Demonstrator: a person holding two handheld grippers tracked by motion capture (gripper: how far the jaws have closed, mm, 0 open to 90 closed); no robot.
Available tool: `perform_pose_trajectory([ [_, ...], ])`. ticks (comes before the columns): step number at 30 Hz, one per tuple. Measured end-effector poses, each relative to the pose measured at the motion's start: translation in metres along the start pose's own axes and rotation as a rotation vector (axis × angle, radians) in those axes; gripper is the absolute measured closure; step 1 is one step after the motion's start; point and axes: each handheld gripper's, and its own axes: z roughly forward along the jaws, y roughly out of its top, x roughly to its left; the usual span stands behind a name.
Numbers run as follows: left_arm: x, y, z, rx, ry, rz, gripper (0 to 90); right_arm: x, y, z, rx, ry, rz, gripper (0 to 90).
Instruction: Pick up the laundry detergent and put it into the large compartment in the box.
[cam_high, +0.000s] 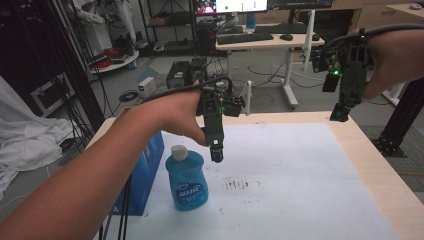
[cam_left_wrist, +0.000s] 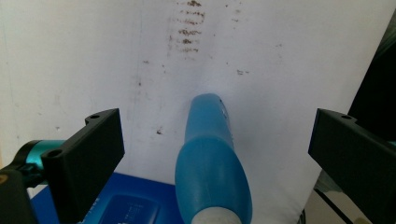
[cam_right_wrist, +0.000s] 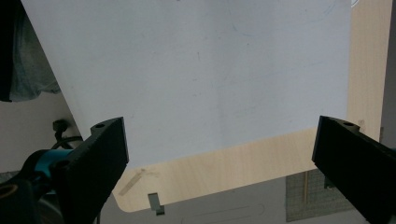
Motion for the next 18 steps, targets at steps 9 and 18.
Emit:
perform_pose_trajectory([
  [9, -0.011, -0.007, -0.019, -0.028, 0.010, -0.012, 3.5, 0.001, -0.002, 0.003, -0.001, -0.002, 0.002, 2.7],
  [18, -0.014, -0.027, -0.028, -0.027, 0.015, -0.053, 3.4, -0.001, 0.004, 0.010, 0.014, -0.005, -0.012, 2.7],
])
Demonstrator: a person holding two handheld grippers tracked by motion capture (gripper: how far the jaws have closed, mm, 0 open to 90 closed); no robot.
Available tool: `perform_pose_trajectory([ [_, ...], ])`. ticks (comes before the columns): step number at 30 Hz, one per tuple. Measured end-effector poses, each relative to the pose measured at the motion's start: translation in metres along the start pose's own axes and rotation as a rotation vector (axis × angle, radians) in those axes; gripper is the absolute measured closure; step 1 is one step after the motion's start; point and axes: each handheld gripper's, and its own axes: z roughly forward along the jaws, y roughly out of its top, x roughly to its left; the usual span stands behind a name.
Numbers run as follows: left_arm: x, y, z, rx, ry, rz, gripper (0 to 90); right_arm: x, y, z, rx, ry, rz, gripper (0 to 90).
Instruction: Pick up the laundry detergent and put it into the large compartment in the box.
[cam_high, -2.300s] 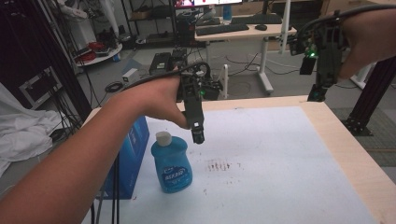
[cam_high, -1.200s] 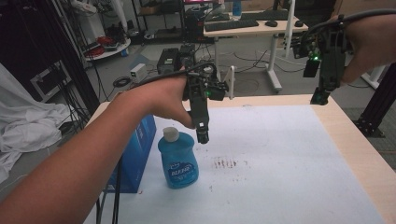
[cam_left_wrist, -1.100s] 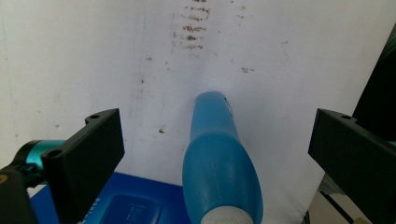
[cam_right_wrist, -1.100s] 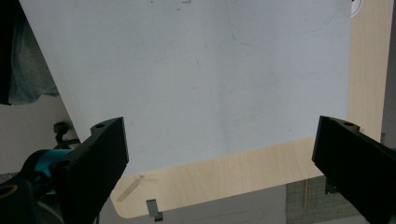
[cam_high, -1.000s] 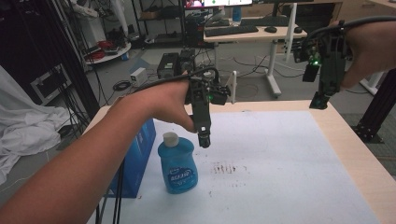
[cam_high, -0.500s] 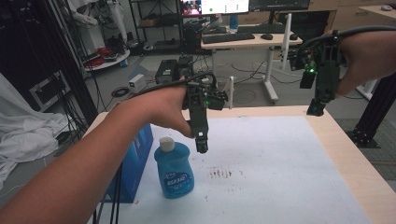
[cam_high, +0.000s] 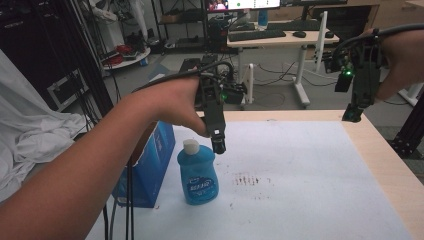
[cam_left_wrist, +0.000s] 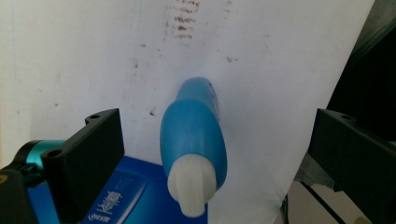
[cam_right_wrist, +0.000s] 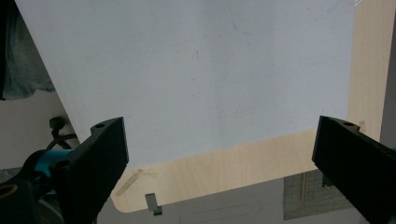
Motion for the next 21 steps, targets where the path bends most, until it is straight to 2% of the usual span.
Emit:
perform_pose_trajectory([
  [8, 0.002, -0.022, -0.001, 0.002, 0.004, -0.029, 3.4, 0.002, 0.014, 0.004, 0.009, 0.004, -0.022, 2.7],
  [13, 0.005, -0.035, 0.008, 0.007, -0.010, -0.038, 3.5, 0.006, 0.019, 0.001, 0.006, 0.001, -0.018, 2.7],
  [21, 0.010, -0.045, 0.026, 0.008, -0.033, -0.059, 3.5, 0.009, 0.022, 0.001, 0.017, 0.000, -0.019, 2.7],
])
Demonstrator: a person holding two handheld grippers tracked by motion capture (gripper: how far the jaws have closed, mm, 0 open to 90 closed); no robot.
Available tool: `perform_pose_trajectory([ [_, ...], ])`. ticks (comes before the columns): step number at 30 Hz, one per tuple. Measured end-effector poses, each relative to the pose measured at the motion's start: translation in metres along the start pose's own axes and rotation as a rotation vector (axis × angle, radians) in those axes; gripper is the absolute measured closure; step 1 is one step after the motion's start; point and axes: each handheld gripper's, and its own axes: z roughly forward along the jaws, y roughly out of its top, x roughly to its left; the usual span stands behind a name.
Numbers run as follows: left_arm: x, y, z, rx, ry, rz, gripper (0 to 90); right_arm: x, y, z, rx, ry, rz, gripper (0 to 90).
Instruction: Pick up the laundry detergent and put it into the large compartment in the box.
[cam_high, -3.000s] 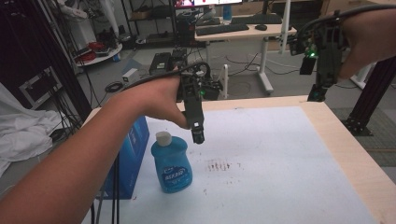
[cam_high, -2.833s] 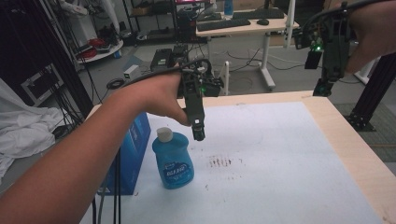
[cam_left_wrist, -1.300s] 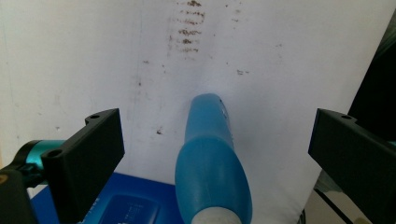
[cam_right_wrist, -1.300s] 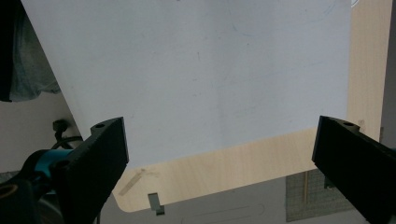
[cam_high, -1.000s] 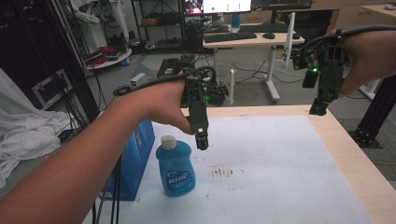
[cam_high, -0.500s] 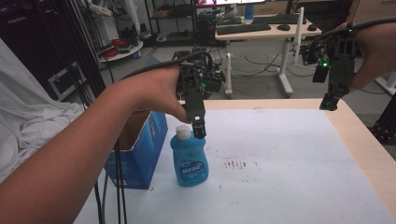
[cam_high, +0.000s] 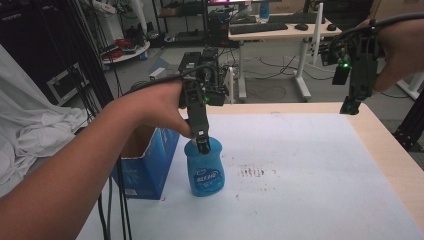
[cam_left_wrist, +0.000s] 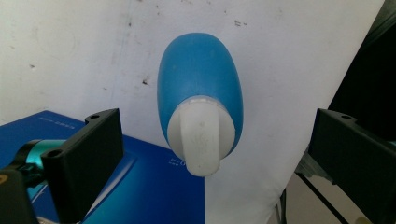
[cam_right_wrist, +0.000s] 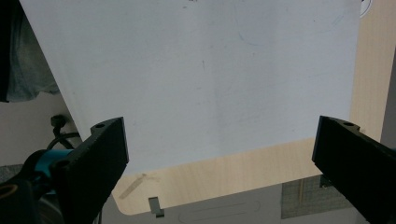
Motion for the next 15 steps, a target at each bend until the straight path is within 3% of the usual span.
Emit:
perform_pose_trajectory([
  [8, 0.001, 0.000, 0.021, 0.003, -0.014, -0.004, 3.5, 0.001, 0.001, 0.001, 0.004, 0.000, -0.003, 2.7],
  [15, 0.002, -0.001, 0.030, -0.014, -0.017, -0.009, 3.5, 0.001, 0.001, 0.001, 0.004, 0.000, -0.006, 2.7],
])
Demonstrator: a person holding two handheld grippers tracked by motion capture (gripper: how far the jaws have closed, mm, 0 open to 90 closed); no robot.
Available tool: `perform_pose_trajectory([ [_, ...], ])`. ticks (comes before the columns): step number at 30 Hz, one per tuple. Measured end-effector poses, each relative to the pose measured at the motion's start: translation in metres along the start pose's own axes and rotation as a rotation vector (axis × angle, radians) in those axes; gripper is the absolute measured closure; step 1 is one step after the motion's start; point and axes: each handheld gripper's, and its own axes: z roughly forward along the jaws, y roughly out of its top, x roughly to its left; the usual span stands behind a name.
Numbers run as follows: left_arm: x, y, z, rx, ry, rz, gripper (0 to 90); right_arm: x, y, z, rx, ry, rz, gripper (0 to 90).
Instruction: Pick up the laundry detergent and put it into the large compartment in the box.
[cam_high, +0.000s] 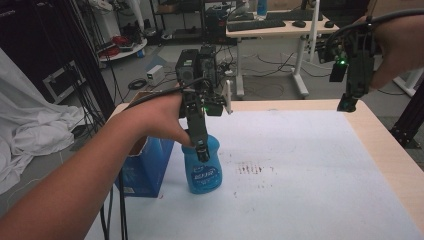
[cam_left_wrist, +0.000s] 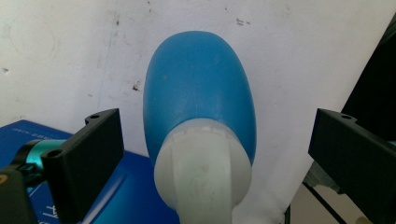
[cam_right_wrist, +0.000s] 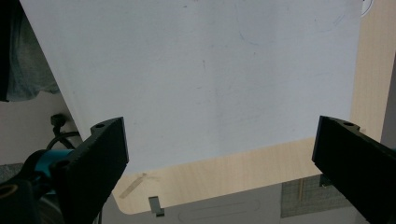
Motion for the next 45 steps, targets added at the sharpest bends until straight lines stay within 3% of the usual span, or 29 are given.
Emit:
perform_pose_trajectory([
  [13, 0.005, -0.005, 0.023, -0.017, -0.030, -0.006, 3.5, 0.001, 0.002, 0.001, 0.005, 0.000, 0.005, 2.7],
  [36, 0.003, 0.001, 0.030, 0.012, -0.008, 0.023, 3.6, 0.002, 0.004, 0.002, 0.010, -0.013, -0.005, 2.7],
  [38, 0.002, 0.001, 0.029, 0.008, -0.012, 0.031, 10.6, 0.001, 0.004, 0.003, 0.007, -0.014, -0.012, 2.7],
  [45, 0.002, 0.001, 0.030, 0.015, 0.001, 0.031, 10.7, 0.002, 0.005, 0.003, 0.015, -0.016, -0.002, 2.7],
])
